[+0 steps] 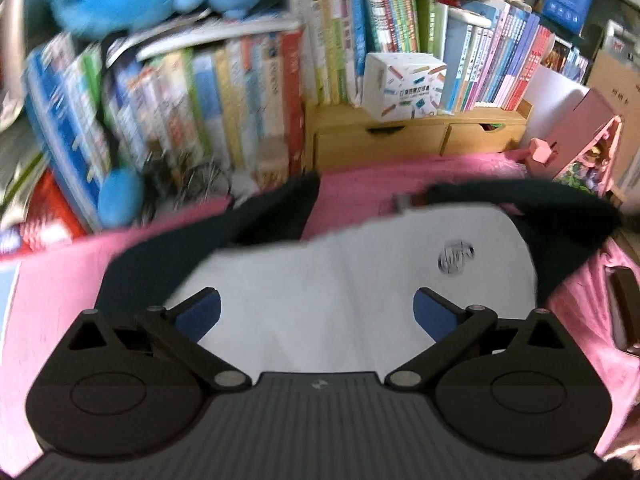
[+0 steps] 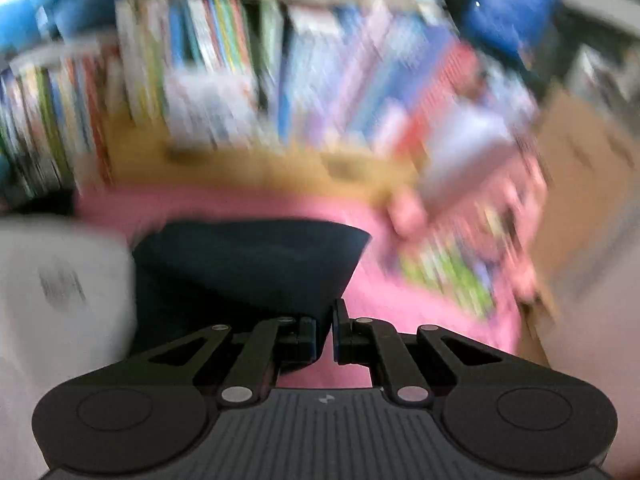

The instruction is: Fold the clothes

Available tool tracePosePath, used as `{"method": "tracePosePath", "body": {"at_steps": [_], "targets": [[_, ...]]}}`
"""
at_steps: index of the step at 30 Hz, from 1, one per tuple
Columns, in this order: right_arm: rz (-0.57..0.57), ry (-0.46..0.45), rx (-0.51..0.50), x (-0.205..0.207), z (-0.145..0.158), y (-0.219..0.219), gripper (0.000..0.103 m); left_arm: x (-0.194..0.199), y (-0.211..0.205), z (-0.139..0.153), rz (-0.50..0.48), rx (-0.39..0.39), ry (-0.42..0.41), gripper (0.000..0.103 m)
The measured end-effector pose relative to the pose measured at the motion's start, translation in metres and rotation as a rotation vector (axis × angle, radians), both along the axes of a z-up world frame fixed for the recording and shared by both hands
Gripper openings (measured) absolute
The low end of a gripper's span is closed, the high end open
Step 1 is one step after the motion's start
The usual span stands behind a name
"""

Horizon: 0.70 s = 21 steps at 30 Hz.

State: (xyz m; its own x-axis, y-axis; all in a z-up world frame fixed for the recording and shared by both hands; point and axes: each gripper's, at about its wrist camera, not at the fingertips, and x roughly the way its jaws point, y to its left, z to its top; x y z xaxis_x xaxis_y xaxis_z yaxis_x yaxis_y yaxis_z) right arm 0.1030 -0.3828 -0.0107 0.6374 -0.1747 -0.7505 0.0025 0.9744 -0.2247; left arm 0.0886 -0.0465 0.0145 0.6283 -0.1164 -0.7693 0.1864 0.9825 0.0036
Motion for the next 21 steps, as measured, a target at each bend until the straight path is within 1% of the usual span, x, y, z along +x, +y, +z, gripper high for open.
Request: {"method": "tracePosePath", "body": {"at_steps": [2, 3, 4, 5, 7, 8, 9, 10, 12, 13, 14, 15, 16, 18, 20, 21], "targets": [[-0.051, 0.115, 0.013, -0.02, -0.034, -0.014, 0.011, 0.009, -0.003, -0.008, -0.003, 0.04, 0.045, 0.103], [-0.049, 0.179, 0.024, -0.03, -0.049, -0.018, 0.013, 0.008, -0.01, -0.011, -0.014, 0.051, 0.079, 0.103], [-0.047, 0.243, 0.035, -0.04, -0.064, -0.021, 0.019, 0.008, -0.012, -0.02, -0.029, 0.064, 0.112, 0.103], [-0.041, 0.304, 0.045, -0.049, -0.077, -0.023, 0.023, 0.006, -0.016, -0.029, -0.046, 0.079, 0.147, 0.103], [0.035, 0.386, 0.051, -0.063, -0.091, -0.013, 0.037, -0.005, -0.025, -0.053, -0.086, 0.13, 0.213, 0.103], [0.065, 0.378, 0.045, -0.066, -0.088, -0.009, 0.042, -0.012, -0.029, -0.064, -0.106, 0.158, 0.244, 0.103], [0.096, 0.352, 0.04, -0.07, -0.081, -0.005, 0.057, -0.022, -0.033, -0.075, -0.13, 0.187, 0.274, 0.103], [0.127, 0.324, 0.036, -0.073, -0.074, -0.001, 0.07, -0.031, -0.036, -0.083, -0.151, 0.21, 0.298, 0.103], [0.182, 0.249, 0.07, -0.067, -0.052, 0.003, 0.075, -0.047, -0.041, -0.097, -0.188, 0.25, 0.341, 0.103], [0.209, 0.212, 0.097, -0.061, -0.04, 0.005, 0.084, -0.055, -0.042, -0.104, -0.198, 0.264, 0.364, 0.103], [0.223, 0.171, 0.131, -0.049, -0.031, 0.006, 0.09, -0.063, -0.043, -0.111, -0.208, 0.279, 0.386, 0.103], [0.238, 0.13, 0.165, -0.037, -0.021, 0.007, 0.101, -0.069, -0.043, -0.117, -0.213, 0.284, 0.406, 0.103], [0.25, 0.091, 0.194, -0.024, -0.013, 0.009, 0.103, -0.074, -0.042, -0.121, -0.204, 0.268, 0.417, 0.103], [0.249, 0.042, 0.172, 0.013, -0.018, 0.024, 0.103, -0.083, -0.038, -0.127, -0.184, 0.232, 0.44, 0.103], [0.234, 0.089, 0.13, 0.057, -0.04, 0.045, 0.103, -0.087, -0.033, -0.129, -0.146, 0.199, 0.461, 0.103], [0.216, 0.133, 0.124, 0.076, -0.055, 0.055, 0.103, -0.089, -0.03, -0.13, -0.129, 0.185, 0.468, 0.103]]}}
